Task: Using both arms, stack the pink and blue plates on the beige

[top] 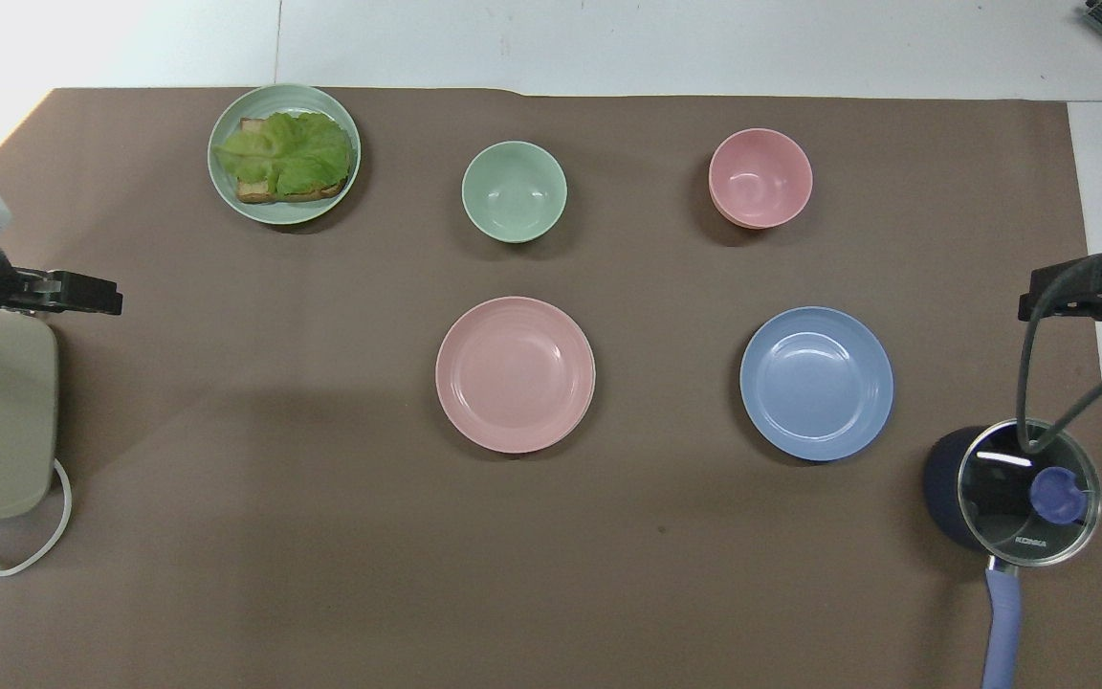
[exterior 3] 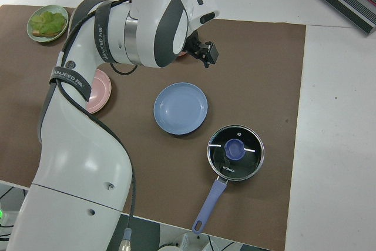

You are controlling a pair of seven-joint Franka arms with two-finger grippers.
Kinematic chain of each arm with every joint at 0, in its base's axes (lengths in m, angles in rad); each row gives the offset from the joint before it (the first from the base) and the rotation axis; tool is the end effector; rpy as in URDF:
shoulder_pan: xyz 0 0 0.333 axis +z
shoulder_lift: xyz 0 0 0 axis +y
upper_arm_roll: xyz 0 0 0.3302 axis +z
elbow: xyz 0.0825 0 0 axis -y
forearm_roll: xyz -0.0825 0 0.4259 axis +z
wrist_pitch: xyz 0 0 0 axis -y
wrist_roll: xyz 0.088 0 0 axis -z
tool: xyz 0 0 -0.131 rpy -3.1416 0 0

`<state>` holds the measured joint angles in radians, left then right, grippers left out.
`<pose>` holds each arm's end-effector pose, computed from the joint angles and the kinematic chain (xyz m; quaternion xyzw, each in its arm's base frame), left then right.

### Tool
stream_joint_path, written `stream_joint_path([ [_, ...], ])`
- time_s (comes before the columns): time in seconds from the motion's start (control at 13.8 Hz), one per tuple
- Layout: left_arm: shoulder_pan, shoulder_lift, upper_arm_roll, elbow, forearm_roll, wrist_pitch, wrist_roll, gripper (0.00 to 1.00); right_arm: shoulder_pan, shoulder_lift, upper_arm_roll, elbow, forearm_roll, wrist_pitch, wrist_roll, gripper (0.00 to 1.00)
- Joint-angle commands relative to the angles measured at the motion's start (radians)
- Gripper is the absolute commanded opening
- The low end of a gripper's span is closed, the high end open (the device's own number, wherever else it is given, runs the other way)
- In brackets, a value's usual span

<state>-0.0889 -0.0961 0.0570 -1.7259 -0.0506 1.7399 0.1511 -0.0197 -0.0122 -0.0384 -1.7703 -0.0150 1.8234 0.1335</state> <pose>0.5819 -0.0230 0.6064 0.9942 -0.0883 0.0565 0.0246 0.6075 -0.0370 0.5410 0.9950 -0.0940 0.0329 0.0059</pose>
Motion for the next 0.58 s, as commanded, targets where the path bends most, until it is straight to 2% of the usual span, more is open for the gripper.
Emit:
stream_joint_path([
  [0.0,-0.009,-0.007,0.0,0.019,0.018,-0.043,-0.018,1.0,-0.008,0.009,0.003,-0.118,0.003,0.117,-0.061,1.0],
  [0.22,0.006,-0.011,0.014,0.019,0.018,-0.043,-0.016,1.0,-0.019,0.015,0.003,-0.285,0.003,0.285,-0.115,1.0],
  [0.51,0.003,-0.011,0.012,0.019,0.018,-0.043,-0.016,1.0,-0.025,0.035,0.003,-0.417,0.004,0.405,-0.13,1.0],
])
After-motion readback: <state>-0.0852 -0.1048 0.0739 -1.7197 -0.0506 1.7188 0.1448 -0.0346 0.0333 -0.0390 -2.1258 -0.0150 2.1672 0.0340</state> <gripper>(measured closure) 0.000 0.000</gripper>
